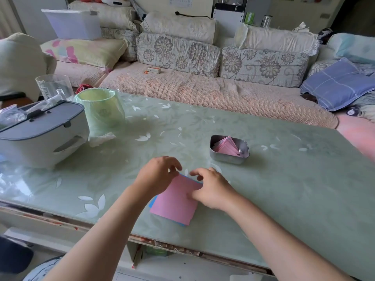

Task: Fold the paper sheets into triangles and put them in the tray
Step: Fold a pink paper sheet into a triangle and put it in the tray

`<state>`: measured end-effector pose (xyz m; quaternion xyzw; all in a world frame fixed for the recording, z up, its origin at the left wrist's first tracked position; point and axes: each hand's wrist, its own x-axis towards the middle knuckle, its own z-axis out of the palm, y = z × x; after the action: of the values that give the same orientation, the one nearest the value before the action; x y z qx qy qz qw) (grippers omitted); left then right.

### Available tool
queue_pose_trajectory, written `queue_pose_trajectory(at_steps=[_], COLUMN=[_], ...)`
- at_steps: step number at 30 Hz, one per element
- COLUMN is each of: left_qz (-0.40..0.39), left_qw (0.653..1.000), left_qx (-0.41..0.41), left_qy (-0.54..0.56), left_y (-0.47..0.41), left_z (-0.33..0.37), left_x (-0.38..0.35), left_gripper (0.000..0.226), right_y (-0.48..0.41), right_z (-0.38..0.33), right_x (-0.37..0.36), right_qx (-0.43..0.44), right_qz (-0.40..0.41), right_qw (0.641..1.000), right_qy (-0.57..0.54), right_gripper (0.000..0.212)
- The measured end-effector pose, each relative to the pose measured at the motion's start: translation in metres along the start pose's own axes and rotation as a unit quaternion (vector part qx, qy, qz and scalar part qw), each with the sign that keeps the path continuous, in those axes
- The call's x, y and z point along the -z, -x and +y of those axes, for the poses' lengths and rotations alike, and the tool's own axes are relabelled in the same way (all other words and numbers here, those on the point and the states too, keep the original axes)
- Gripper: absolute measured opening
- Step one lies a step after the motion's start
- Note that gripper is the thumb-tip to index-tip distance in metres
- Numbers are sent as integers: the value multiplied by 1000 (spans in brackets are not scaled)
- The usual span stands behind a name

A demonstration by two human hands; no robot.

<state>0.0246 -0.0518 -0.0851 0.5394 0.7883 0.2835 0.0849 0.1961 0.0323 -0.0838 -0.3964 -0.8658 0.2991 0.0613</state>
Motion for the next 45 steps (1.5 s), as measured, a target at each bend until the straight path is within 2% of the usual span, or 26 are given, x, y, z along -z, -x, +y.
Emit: queue_pose_trajectory(at_steps=[2, 5, 10, 14, 16, 18, 21, 24, 27, 29, 31, 35, 37, 42, 45], left_qz=[17, 39, 41, -53, -80, -71, -62, -56, -23, -16, -12, -29, -42, -52, -51], left_qw=[998, 990, 978, 969, 972, 975, 969, 949, 944, 945, 942, 941, 939, 946, 952], left_qx=[-47, -94, -62, -30, -37, -36, -3, 64, 113, 130, 148, 159, 161, 152, 132], left_qy=[46, 96, 193, 240, 217, 208, 239, 303, 308, 300, 299, 298, 301, 282, 271], left_y=[-1, 1, 2, 2, 1, -1, -5, -13, -23, -29, -35, -41, -43, -45, -44], left_z=[9, 20, 38, 53, 63, 74, 86, 92, 95, 97, 97, 97, 99, 103, 103], left_x=[6, 11, 7, -3, -11, -20, -32, -39, -46, -49, -53, -60, -63, -69, -70], left_gripper=[16, 19, 20, 38, 23, 5, 8, 12, 18, 19, 20, 20, 18, 17, 16], right_y=[-1, 0, 9, 24, 32, 39, 42, 41, 43, 46, 48, 47, 46, 44, 43], right_z=[0, 3, 19, 38, 48, 57, 65, 74, 82, 84, 88, 99, 103, 108, 109], right_x=[6, 19, 35, 46, 49, 50, 55, 59, 62, 64, 65, 67, 67, 68, 71], right_qx=[40, 59, 34, 19, 17, 15, 19, 27, 54, 102, 172, 209, 220, 256, 270], right_qz=[42, 81, 83, 108, 108, 102, 103, 131, 135, 136, 149, 154, 159, 194, 218], right_qw=[998, 992, 977, 958, 952, 948, 946, 955, 973, 978, 972, 963, 957, 944, 936], right_qy=[-27, -76, -193, -266, -287, -302, -306, -265, -178, -123, -54, 72, 98, 72, 64], right_gripper=[49, 6, 10, 11, 13, 12, 8, 17, 47, 71, 80, 65, 55, 26, 19])
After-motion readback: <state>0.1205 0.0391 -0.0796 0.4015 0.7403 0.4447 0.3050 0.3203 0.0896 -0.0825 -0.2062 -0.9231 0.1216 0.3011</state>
